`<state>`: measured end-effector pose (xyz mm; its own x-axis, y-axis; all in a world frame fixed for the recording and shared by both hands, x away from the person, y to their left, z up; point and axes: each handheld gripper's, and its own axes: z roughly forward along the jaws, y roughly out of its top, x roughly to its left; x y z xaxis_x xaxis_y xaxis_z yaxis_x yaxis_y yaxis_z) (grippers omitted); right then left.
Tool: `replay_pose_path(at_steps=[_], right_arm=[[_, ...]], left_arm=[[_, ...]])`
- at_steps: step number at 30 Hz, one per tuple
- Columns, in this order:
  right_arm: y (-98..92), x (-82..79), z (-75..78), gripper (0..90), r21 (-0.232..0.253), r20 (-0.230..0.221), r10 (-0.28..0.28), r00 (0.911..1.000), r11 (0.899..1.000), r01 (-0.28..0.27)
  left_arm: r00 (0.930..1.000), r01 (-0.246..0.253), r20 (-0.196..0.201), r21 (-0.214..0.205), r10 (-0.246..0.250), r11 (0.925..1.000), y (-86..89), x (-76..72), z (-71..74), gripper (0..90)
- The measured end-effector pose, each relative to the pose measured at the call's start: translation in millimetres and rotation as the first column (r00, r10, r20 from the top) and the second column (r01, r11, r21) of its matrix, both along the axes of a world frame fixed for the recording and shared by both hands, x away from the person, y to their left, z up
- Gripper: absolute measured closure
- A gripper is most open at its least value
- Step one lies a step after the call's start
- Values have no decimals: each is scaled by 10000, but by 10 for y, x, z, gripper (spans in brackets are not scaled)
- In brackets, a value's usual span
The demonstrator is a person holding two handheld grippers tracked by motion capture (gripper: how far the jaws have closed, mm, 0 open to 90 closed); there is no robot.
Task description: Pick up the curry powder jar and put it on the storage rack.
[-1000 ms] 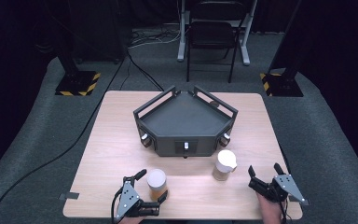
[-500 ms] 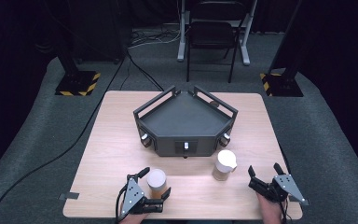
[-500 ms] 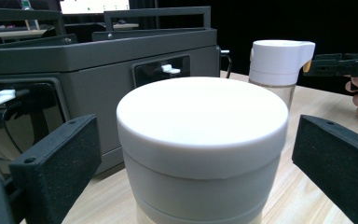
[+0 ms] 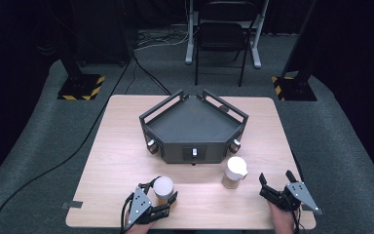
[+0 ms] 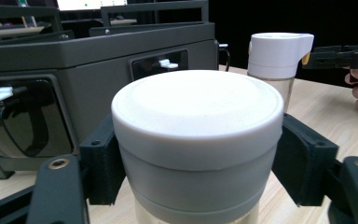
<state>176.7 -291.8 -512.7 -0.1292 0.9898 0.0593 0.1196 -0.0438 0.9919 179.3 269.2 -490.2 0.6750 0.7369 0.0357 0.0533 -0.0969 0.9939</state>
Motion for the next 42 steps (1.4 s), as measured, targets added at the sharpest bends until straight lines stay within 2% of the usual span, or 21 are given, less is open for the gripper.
replay_pose_path(at_steps=[2, 7, 11, 18, 32, 36, 39, 42], right_arm=[[3, -2, -1, 0, -14, 9, -20, 10000, 10000, 20], [5, 0, 2, 0, -24, -5, -28, 10000, 10000, 28], [4, 1, 2, 0, -23, -5, -22, 10000, 10000, 22], [-1, -1, -1, 0, 73, -1, -48, 10000, 10000, 48], [-2, 3, 4, 0, 4, -26, -7, 10000, 10000, 7], [-8, 1, 1, 0, 54, -10, 7, 10000, 10000, -7], [-11, 1, -1, 0, 54, -1, 21, 10000, 10000, -21], [-11, 2, 1, 0, 50, -12, 25, 10000, 10000, -25]], left_arm=[[9999, 46, -151, -146, -49, 9999, 24, 20, 6, 330], [9997, 77, -235, 91, -75, 9999, 13, 22, 64, 333], [9993, 82, -365, 93, -79, 9999, 22, 29, 89, 334], [9995, 72, -293, 23, -71, 10000, 18, 22, 66, 335], [9996, 73, -263, 286, -65, 9996, -21, 50, 150, 335], [9996, 122, -238, 151, -119, 9998, -8, 65, 187, 335], [9990, 258, -368, 36, -257, 9997, 11, 97, 241, 335], [9993, 283, -267, 141, -279, 9995, 2, 102, 298, 335]])
